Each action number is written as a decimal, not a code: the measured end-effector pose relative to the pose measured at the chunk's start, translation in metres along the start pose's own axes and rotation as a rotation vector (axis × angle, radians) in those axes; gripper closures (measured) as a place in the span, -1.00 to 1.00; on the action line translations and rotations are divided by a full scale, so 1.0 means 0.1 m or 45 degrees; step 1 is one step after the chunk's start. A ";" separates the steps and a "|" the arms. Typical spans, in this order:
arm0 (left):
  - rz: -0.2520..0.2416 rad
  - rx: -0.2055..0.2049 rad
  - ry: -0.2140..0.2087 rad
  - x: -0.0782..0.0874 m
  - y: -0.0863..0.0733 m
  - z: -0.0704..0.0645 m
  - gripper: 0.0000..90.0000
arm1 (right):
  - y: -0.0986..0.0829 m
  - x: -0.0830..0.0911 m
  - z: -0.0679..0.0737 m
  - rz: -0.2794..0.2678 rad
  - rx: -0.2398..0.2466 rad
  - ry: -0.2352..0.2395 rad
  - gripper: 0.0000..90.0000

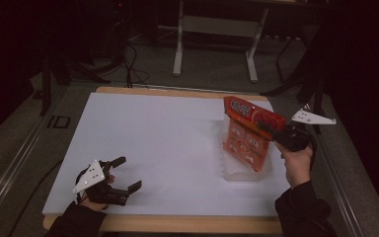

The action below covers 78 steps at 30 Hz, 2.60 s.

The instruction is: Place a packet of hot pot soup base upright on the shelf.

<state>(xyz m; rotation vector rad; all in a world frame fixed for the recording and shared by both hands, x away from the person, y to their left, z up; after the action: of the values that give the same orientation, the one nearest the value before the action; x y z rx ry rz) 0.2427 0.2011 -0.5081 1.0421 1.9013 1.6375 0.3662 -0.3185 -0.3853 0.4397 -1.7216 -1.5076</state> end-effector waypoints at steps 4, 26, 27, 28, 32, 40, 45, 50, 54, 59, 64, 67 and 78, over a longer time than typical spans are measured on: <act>0.007 0.011 -0.002 -0.01 -0.01 0.01 -0.95 | -0.08 0.06 -0.07 -0.011 -0.018 -0.035 1.00; 0.003 0.028 -0.015 -0.02 -0.03 0.01 -0.95 | -0.13 0.11 -0.26 0.079 -0.078 -0.237 0.24; 0.003 0.028 -0.015 -0.02 -0.03 0.01 -0.95 | -0.13 0.11 -0.26 0.079 -0.078 -0.237 0.24; 0.004 0.033 -0.022 -0.03 -0.03 0.00 -0.95 | -0.14 0.17 -0.26 0.082 -0.090 -0.272 0.14; 0.005 0.024 -0.024 -0.03 -0.03 -0.01 -0.95 | -0.16 0.25 -0.26 0.084 -0.117 -0.311 0.02; 0.000 0.027 -0.026 -0.03 -0.03 -0.01 -0.95 | -0.25 0.42 -0.22 0.120 -0.114 -0.375 -0.12; -0.003 0.026 -0.031 -0.03 -0.03 -0.02 -0.95 | -0.29 0.53 -0.13 0.119 -0.100 -0.391 -0.13; 0.001 0.026 -0.033 -0.04 -0.03 -0.02 -0.95 | -0.28 0.64 0.04 0.108 -0.055 -0.393 -0.15; -0.002 0.029 -0.035 -0.03 -0.03 -0.02 -0.95 | -0.23 0.70 0.19 0.072 -0.032 -0.372 -0.19; -0.001 0.028 -0.036 -0.03 -0.02 -0.02 -0.95 | -0.16 0.66 0.39 0.028 -0.003 -0.275 -0.32; -0.004 0.021 -0.037 -0.03 -0.02 -0.02 -0.95 | -0.13 0.55 0.57 -0.002 0.001 -0.182 -0.55; -0.005 0.021 -0.038 -0.02 -0.02 -0.03 -0.95 | -0.12 0.47 0.68 0.008 0.024 -0.139 -0.68; -0.005 0.020 -0.044 -0.02 -0.02 -0.04 -0.95 | -0.13 0.24 0.96 -0.011 0.098 -0.024 -0.69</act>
<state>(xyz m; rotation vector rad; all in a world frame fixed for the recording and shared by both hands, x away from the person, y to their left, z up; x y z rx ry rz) 0.2410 0.1969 -0.5094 1.0649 1.8956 1.5951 0.2768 -0.2735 -0.3876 0.4751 -1.7990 -1.4594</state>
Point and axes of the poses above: each handheld gripper's, and its own axes: x roughly backward along the jaws, y roughly out of its top, z roughly to its left, the point moved 1 cm from there along -x, roughly forward along the jaws, and after that the axes turned 7 degrees about x, right-handed, at the moved point
